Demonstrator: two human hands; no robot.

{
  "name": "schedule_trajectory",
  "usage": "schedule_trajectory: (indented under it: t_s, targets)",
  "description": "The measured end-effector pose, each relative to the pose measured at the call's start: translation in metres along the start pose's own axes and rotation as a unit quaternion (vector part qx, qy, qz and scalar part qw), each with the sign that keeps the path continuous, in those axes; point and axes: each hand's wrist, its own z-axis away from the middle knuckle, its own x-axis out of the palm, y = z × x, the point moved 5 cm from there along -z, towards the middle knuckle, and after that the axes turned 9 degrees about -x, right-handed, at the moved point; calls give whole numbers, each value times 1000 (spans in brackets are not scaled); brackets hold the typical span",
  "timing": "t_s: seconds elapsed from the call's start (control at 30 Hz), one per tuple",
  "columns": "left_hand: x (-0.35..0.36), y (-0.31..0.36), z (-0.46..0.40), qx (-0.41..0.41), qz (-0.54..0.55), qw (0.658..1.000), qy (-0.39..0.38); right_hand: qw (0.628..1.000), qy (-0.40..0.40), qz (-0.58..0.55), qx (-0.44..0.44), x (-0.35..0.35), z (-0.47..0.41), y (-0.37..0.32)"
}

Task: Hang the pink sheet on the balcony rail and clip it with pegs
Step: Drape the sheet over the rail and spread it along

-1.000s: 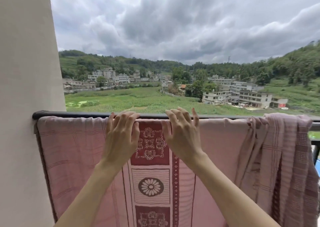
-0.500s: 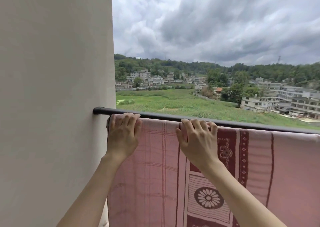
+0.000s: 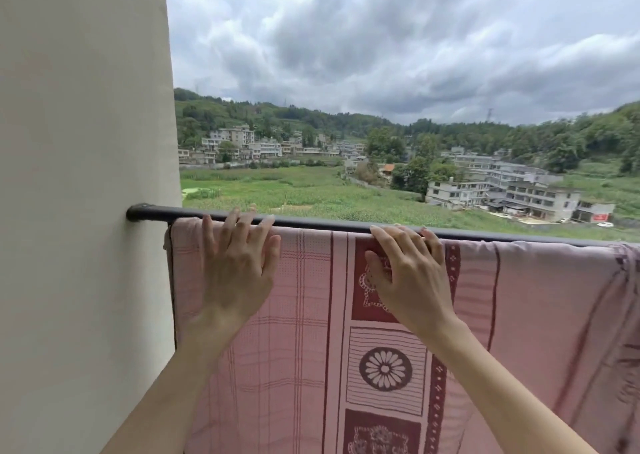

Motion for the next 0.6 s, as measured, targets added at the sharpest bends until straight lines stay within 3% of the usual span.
schedule_trajectory:
  t_s: [0.23, 0.6]
  targets:
    - [20, 130, 28, 135, 112, 983, -62, 997, -22, 53, 54, -32, 30, 64]
    - [46, 334, 66, 222, 191, 953, -84, 963, 13, 162, 215, -138, 131, 230]
